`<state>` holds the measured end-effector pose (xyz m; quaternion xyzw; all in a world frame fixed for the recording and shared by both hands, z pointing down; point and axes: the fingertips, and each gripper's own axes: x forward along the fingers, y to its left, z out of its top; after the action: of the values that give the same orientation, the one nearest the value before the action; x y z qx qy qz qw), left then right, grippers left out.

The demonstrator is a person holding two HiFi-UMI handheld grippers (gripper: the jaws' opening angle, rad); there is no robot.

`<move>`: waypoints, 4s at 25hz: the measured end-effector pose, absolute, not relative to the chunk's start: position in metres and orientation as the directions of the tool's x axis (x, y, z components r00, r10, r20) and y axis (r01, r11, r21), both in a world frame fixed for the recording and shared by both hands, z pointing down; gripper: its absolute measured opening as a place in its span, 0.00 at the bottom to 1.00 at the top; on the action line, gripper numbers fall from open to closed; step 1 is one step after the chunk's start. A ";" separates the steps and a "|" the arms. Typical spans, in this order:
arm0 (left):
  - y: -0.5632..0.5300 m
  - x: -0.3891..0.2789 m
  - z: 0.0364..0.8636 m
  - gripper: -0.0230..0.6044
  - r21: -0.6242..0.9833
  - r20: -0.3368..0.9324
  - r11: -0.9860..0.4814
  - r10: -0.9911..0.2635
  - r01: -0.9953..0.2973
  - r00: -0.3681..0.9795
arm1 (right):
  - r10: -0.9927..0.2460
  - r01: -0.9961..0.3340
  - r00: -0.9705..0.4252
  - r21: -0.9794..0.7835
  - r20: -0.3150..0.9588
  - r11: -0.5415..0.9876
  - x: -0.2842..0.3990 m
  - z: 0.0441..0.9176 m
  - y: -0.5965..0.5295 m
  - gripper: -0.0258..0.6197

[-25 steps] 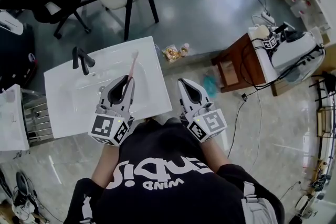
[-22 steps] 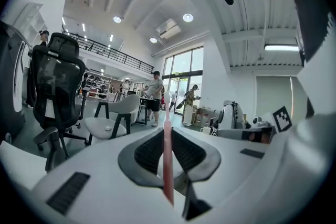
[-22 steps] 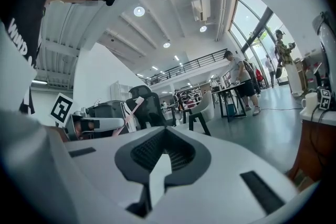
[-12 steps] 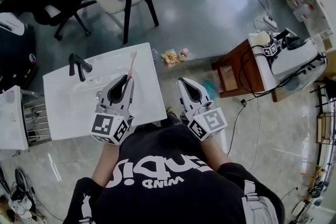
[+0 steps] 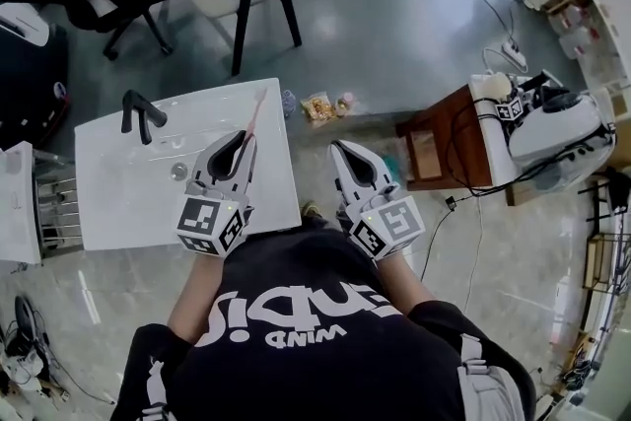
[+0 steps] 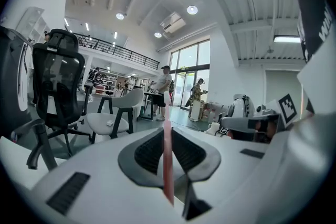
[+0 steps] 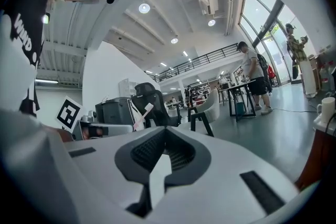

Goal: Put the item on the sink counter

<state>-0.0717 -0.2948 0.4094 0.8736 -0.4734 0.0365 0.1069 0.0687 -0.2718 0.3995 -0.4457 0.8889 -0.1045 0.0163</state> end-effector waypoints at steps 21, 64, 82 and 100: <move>-0.312 -0.061 0.506 0.14 0.152 0.385 -0.493 -0.769 -0.857 0.511 | -0.782 -0.777 -0.619 -0.208 0.078 0.594 0.071 0.408 -0.283 0.07; -0.304 -0.034 0.662 0.14 0.155 0.687 -0.463 -0.584 -0.873 0.432 | -0.797 -0.797 -0.594 -0.209 0.106 0.566 0.091 0.416 -0.280 0.07; -0.299 -0.029 0.661 0.21 0.183 0.681 -0.465 -0.575 -0.866 0.453 | -0.789 -0.788 -0.605 -0.222 0.103 0.575 0.092 0.416 -0.281 0.07; -0.303 -0.034 0.629 0.25 0.186 0.629 -0.464 -0.621 -0.866 0.468 | -0.783 -0.781 -0.613 -0.227 0.100 0.582 0.085 0.417 -0.281 0.07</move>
<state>-0.0339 -0.3029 0.6292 0.8195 -0.4537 0.2455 0.2496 0.0851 -0.2810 0.4168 -0.4396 0.8895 -0.1249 0.0056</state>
